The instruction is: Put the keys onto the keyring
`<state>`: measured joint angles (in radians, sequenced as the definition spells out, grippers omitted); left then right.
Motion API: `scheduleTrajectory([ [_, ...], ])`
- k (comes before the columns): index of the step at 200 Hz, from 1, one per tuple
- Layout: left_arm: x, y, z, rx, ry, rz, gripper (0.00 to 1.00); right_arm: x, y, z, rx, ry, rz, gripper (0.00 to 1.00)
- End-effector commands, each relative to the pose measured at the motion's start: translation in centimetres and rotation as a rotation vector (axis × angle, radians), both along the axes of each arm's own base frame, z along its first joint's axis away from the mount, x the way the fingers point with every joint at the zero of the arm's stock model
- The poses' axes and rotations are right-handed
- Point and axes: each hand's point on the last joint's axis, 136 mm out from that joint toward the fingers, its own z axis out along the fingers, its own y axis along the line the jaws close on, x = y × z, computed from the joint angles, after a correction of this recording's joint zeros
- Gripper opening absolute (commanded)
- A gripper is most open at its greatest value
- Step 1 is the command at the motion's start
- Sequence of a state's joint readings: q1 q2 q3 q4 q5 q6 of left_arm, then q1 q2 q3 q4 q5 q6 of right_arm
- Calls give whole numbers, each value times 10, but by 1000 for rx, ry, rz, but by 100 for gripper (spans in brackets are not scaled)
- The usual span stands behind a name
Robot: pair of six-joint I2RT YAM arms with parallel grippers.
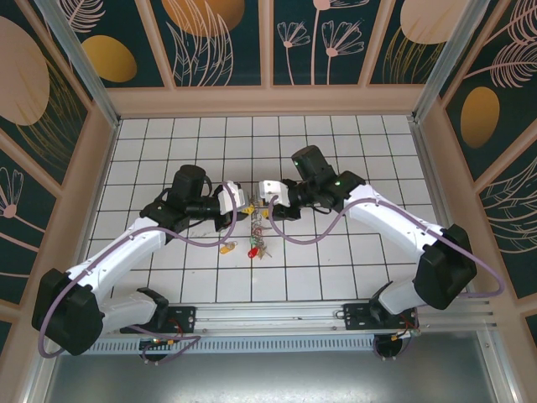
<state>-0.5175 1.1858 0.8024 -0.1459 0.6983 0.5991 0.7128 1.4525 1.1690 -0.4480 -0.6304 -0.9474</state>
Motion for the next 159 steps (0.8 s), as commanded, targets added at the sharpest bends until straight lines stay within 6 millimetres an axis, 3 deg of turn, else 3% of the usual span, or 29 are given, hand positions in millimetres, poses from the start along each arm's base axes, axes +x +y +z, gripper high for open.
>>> scheduleTrajectory([
  [1, 1, -9, 22, -52, -63, -47, 0, 3, 9, 8, 37, 15, 21, 29],
  [30, 1, -10, 23, -55, -63, -52, 0, 5, 13, 6, 37, 21, 25, 24],
  [42, 1, -10, 23, -55, -65, -52, 0, 5, 14, 7, 44, 20, 27, 15],
  [52, 1, -9, 24, -56, -67, -46, 0, 4, 14, 9, 51, 17, 37, 0],
  [85, 0, -8, 34, -101, -90, -27, 0, 0, 15, 19, 128, 13, 49, 0],
  [117, -3, -6, 39, -147, -105, -8, 25, -5, 12, 48, 320, -2, 41, 0],
  [159, -5, -5, 36, -151, -96, -5, 26, -12, 8, 58, 424, 20, 32, 0],
])
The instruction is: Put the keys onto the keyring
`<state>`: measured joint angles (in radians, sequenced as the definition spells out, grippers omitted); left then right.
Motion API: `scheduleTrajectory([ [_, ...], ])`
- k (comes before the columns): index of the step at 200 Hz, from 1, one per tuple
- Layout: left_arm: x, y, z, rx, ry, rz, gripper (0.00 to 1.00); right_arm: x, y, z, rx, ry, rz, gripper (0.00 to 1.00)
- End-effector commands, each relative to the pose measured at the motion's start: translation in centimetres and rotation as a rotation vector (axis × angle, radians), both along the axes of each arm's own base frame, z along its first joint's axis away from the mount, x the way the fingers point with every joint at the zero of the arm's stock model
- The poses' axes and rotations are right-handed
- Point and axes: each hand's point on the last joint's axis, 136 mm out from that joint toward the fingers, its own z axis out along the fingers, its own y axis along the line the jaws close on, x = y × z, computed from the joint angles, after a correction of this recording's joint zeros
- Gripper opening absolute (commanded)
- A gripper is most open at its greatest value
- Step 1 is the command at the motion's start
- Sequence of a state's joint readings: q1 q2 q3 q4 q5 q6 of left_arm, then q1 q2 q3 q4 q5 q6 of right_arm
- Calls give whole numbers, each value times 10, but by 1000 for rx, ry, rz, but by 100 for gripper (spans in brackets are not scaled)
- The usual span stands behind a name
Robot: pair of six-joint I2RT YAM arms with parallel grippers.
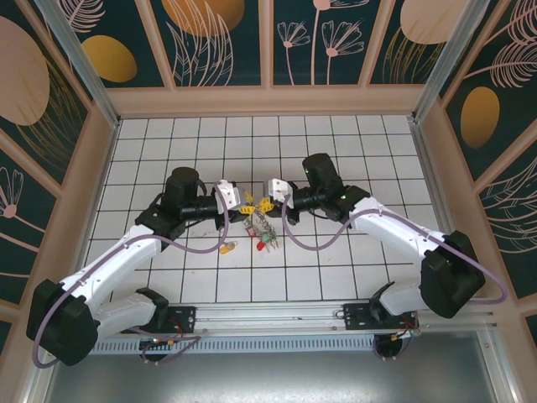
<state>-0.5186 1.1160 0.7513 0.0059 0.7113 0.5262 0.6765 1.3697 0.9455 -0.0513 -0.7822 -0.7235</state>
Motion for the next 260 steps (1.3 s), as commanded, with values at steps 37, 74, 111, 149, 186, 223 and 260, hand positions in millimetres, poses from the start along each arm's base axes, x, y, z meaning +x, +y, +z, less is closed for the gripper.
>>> scheduleTrajectory([
  [37, -9, -4, 11, -52, -24, -46, 28, -8, 1, 46, 202, -33, 41, 0],
  [74, -13, -4, 11, -59, -27, -63, 24, -13, 0, 46, 217, -36, 62, 0],
  [111, -11, -8, 8, -66, -14, -85, 0, -16, 0, 45, 221, -35, 79, 0],
  [149, -7, -12, 7, -48, -6, -96, 0, -13, 3, 26, 136, -40, 64, 0],
  [186, 2, -6, 4, 52, -10, -58, 0, -1, -10, -7, -78, -82, 13, 15],
  [223, 8, -2, -4, 137, 28, -34, 0, 7, -13, -11, -149, -94, 3, 23],
  [260, 11, -5, -13, 159, 95, -37, 0, 11, -6, -11, -154, -94, 15, 25],
])
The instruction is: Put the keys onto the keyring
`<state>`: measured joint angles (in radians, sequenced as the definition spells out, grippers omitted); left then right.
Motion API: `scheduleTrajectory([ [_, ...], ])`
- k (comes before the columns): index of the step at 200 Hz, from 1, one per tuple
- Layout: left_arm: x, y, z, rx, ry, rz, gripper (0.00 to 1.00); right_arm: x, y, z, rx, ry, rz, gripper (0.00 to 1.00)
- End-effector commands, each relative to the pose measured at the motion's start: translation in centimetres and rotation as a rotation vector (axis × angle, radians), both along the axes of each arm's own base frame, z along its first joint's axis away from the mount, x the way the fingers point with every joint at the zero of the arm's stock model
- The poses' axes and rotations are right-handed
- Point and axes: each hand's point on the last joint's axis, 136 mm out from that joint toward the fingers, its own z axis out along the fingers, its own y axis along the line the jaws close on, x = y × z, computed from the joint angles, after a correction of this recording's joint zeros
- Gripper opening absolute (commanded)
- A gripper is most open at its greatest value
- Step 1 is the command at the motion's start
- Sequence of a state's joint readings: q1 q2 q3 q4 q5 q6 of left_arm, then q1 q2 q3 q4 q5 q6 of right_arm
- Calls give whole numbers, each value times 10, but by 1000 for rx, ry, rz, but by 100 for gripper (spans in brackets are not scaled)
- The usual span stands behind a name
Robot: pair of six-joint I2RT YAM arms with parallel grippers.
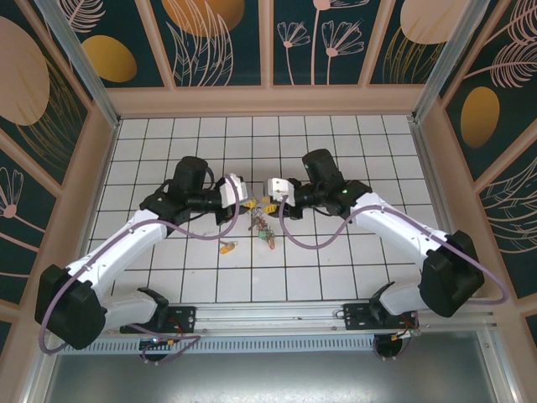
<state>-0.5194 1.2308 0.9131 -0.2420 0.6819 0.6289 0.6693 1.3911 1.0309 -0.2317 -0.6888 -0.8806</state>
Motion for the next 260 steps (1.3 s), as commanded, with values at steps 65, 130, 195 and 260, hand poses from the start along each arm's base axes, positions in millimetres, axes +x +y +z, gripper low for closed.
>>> scheduleTrajectory([
  [65, 3, -13, -16, 29, 74, -40, 0, 7, 12, -18, -51, 19, 15, 24],
  [130, 6, -23, -14, 3, 83, -72, 0, 9, 17, -35, -52, 78, 12, 20],
  [195, 7, -26, -18, -7, 91, -81, 0, 12, 18, -25, 46, 101, 10, 0],
  [260, -8, -18, -15, -147, 73, -24, 30, 3, -9, 5, 290, 94, -16, 0],
])
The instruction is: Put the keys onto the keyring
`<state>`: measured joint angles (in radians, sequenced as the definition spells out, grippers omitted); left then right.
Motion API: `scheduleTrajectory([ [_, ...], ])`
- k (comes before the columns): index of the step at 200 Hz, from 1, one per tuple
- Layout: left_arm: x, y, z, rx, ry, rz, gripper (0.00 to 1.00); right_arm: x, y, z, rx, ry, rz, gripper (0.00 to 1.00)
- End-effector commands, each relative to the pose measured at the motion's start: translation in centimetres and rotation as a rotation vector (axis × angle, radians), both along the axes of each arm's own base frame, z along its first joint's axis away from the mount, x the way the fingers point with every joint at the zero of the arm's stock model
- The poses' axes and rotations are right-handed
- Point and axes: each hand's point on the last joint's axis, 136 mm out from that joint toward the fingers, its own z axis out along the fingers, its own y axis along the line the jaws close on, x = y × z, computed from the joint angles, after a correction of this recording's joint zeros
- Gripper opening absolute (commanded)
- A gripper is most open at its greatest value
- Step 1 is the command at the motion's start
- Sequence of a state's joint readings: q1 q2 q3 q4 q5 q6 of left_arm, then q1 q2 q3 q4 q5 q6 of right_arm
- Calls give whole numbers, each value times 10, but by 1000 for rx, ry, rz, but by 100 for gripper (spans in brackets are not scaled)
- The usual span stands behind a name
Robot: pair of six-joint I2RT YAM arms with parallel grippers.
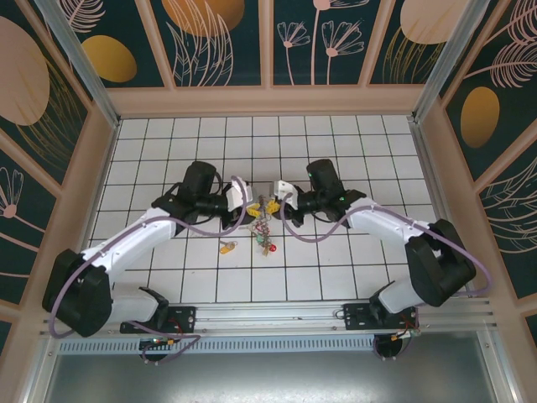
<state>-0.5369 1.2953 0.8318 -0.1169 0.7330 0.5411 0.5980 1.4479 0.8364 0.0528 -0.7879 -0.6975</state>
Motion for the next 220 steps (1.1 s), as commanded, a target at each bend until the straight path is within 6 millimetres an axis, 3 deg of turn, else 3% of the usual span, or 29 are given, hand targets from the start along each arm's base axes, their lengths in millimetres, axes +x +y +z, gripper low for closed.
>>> scheduleTrajectory([
  [1, -3, -6, 16, -115, -35, 2, 31, -8, 1, 52, 211, -87, 39, 0],
  [128, 6, -22, 31, -167, -55, -63, 27, -16, 2, 53, 226, -87, 48, 0],
  [190, 4, -25, 35, -177, -47, -94, 4, -18, 7, 51, 211, -90, 57, 0],
  [220, 3, -27, 34, -177, -37, -111, 0, -16, 8, 49, 195, -96, 53, 0],
])
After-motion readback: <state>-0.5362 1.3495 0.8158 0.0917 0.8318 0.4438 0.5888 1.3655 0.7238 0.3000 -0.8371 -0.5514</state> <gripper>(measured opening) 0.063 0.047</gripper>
